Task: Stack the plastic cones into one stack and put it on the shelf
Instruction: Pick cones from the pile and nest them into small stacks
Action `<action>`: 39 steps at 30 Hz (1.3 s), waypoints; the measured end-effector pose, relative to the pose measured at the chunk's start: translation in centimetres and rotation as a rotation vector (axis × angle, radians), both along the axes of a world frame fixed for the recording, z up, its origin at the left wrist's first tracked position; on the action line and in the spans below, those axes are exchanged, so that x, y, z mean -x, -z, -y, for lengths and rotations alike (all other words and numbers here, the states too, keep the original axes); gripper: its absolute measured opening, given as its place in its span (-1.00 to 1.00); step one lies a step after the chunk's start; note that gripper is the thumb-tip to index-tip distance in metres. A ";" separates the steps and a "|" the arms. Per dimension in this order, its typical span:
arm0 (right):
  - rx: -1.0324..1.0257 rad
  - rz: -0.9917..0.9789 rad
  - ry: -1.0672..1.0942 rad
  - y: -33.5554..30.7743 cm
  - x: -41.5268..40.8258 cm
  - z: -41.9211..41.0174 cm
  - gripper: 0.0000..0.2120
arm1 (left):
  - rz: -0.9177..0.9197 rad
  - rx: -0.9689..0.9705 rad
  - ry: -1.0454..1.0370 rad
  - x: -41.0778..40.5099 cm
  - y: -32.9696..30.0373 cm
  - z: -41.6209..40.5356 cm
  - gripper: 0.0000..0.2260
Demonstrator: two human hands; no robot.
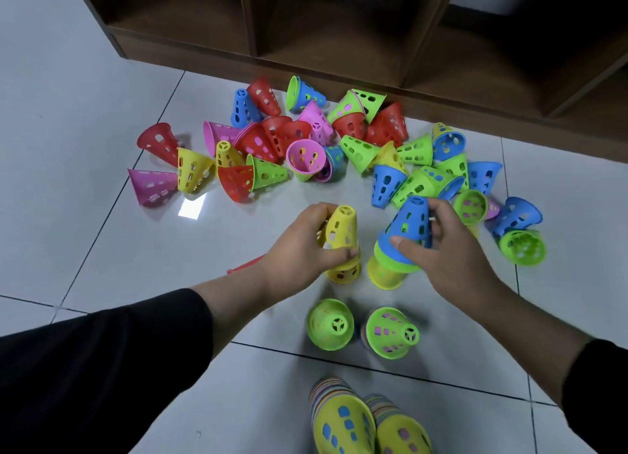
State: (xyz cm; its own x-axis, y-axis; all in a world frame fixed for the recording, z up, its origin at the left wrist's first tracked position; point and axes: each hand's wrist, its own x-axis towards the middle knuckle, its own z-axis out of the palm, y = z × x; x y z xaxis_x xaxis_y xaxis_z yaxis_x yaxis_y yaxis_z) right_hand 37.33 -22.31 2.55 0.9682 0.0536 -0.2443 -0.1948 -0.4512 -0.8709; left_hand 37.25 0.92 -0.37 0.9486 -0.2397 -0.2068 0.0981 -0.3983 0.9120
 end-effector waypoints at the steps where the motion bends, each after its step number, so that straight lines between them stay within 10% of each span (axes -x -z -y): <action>1: -0.008 -0.002 0.007 0.6 0.5 0.2 -0.58 | 0.006 0.005 0.007 0.2 0.1 0.5 -0.57; 8: 0.155 -0.023 -0.087 5.4 2.3 1.0 -0.53 | 0.033 -0.287 0.257 -0.1 1.5 1.3 -0.44; 13: 0.211 -0.073 -0.129 5.4 2.7 2.0 -0.49 | 0.084 -0.385 -0.024 1.1 2.5 -1.6 -0.62; 19: 0.528 0.336 0.188 5.0 1.1 5.7 -0.73 | -0.021 -0.673 -0.011 4.9 4.7 -6.7 -0.37; 25: 0.558 -0.121 0.339 6.5 -2.1 8.8 -0.49 | -0.044 -0.785 0.051 5.5 6.3 -6.2 -0.48; 31: 0.328 -0.353 0.536 7.4 -2.9 7.7 -0.47 | -0.167 -0.767 -0.074 3.8 5.9 -5.5 -0.48; 39: 0.040 -0.223 0.594 5.8 -1.7 5.8 -0.36 | -0.183 -0.198 -0.302 2.0 2.6 -3.0 -0.38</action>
